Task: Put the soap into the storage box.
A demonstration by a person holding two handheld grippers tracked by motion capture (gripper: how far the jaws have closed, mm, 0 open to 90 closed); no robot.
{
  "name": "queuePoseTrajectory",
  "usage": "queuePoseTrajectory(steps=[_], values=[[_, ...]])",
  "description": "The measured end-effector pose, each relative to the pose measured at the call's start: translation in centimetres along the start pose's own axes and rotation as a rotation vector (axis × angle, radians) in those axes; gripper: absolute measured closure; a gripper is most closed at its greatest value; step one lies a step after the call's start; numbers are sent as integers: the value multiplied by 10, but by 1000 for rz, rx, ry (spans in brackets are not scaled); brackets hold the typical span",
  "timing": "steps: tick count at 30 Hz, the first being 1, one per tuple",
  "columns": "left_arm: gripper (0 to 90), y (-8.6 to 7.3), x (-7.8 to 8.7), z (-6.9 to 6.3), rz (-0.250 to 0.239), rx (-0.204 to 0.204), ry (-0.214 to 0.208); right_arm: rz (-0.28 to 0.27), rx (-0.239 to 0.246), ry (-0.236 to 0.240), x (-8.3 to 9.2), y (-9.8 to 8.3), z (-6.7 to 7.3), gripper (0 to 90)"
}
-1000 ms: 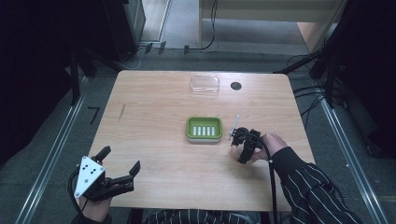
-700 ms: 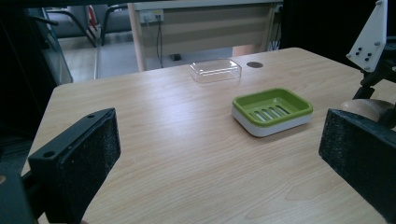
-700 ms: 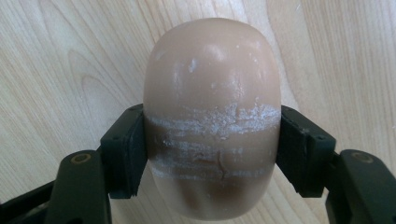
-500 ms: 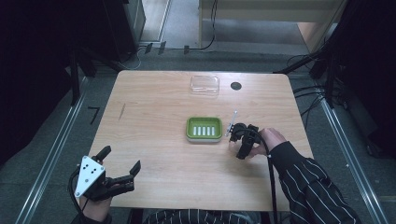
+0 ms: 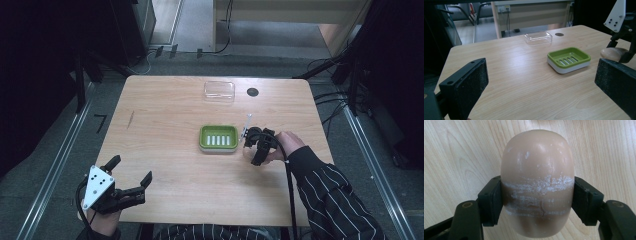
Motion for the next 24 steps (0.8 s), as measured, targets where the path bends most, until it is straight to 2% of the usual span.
queuePoseTrajectory(steps=[9, 24], values=[[0, -1, 2, 2, -2, 4, -3, 6, 20, -7, 5, 7, -5, 338], [0, -1, 2, 1, -2, 4, 1, -13, 56, -27, 12, 19, -17, 338]])
Point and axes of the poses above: each handheld gripper's, and its own axes: x roughly backward along the jaws, y roughly out of its top, z roughly to its left, the point moved 1 cm from there along -x, roughly forward along the jaws, and after that the axes turned 14 degrees about x, right-handed, at the moved point
